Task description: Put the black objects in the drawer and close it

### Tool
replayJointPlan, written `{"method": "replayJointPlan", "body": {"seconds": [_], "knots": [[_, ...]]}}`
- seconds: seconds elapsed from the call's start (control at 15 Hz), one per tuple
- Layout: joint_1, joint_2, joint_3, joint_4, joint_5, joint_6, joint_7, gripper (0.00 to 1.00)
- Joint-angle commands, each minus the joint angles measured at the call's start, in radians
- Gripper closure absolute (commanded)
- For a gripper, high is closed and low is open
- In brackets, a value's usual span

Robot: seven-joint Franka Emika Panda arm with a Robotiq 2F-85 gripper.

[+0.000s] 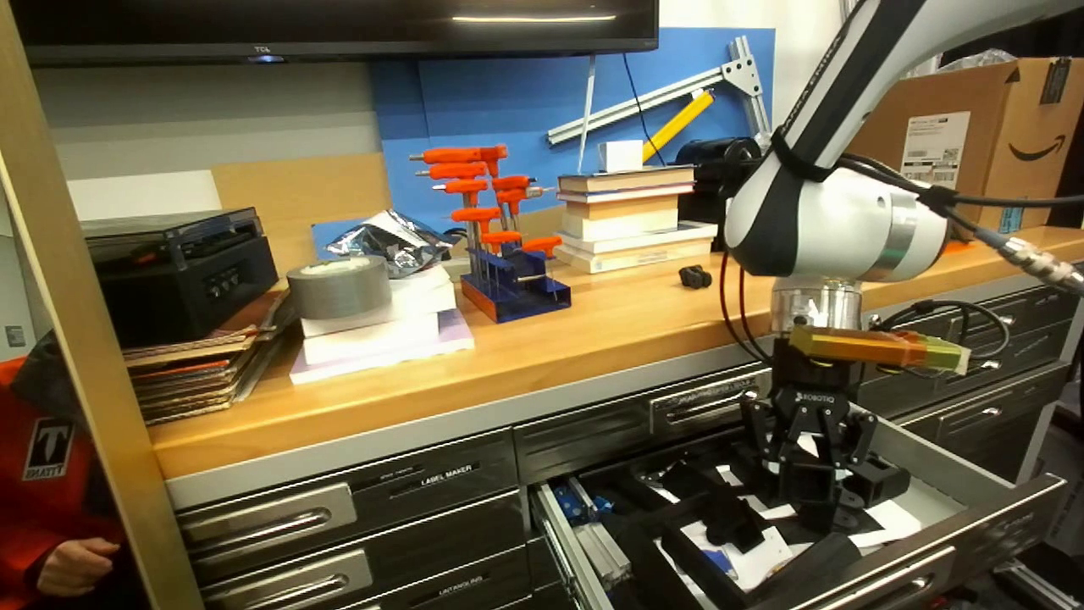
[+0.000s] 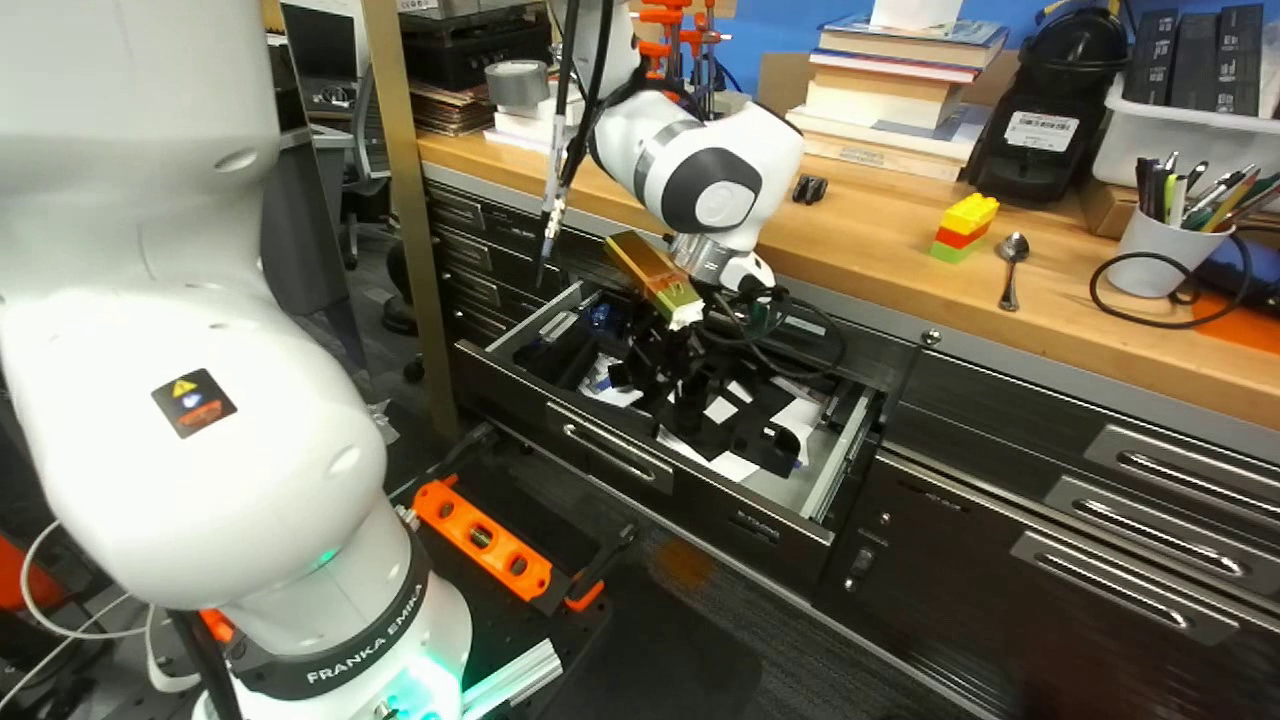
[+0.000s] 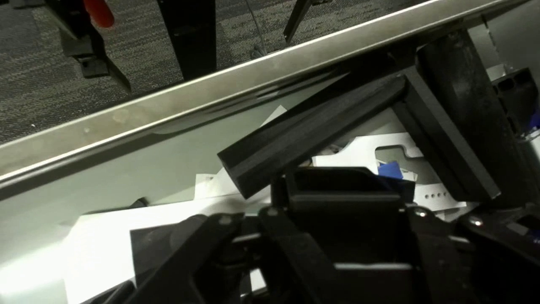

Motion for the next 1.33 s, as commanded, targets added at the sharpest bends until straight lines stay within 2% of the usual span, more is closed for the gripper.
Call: {"method": "replayJointPlan", "body": {"seconds": [0.0,0.67,1.27], "knots": [[-0.036,0.052,-0.007,0.053,0.021,0.015,-0.018,0.69],[-0.108,0.069,-0.030,0.061,0.032,0.107,-0.018,0.69],[-0.116,0.149,0.006,0.085,0.078,0.320,-0.008,0.69]]}}
